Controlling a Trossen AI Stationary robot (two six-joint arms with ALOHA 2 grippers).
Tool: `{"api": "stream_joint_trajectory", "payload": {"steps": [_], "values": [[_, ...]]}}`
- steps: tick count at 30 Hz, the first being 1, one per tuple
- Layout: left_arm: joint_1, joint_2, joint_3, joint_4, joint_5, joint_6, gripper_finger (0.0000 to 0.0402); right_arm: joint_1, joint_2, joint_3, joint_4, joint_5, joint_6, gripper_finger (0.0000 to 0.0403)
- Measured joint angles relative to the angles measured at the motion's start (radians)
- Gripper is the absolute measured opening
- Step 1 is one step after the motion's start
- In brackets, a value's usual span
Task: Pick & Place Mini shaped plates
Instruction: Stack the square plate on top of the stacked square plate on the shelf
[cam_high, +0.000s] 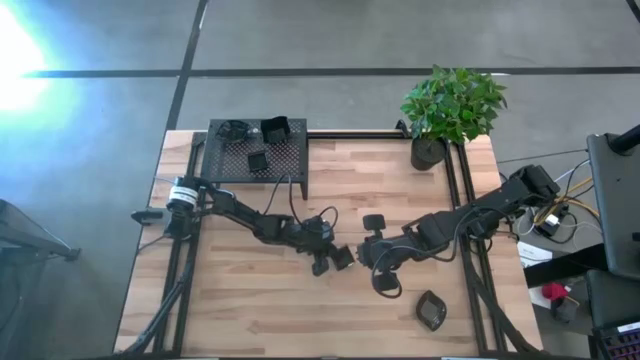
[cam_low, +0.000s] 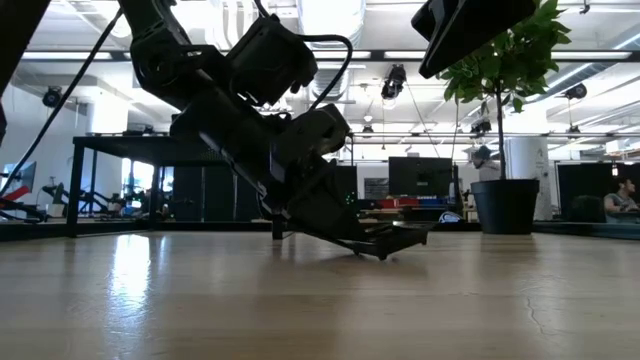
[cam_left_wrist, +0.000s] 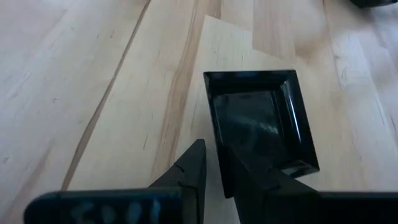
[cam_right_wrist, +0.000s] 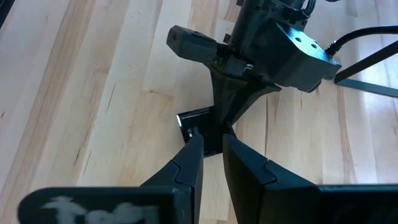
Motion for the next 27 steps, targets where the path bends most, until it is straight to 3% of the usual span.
{"api": "stream_joint_trajectory", "payload": {"steps": [9, 27], "values": [[0.0, 0.0, 0.0, 0.001, 0.003, -0.004, 0.0007, 0.0, 0.0, 0.0, 0.0, 0.0, 0.003, 0.0056], [0.0, -0.003, 0.0, -0.002, 0.01, -0.014, 0.0001, 0.0, 0.0, 0.0, 0.001, 0.0, 0.042, 0.0057]]}}
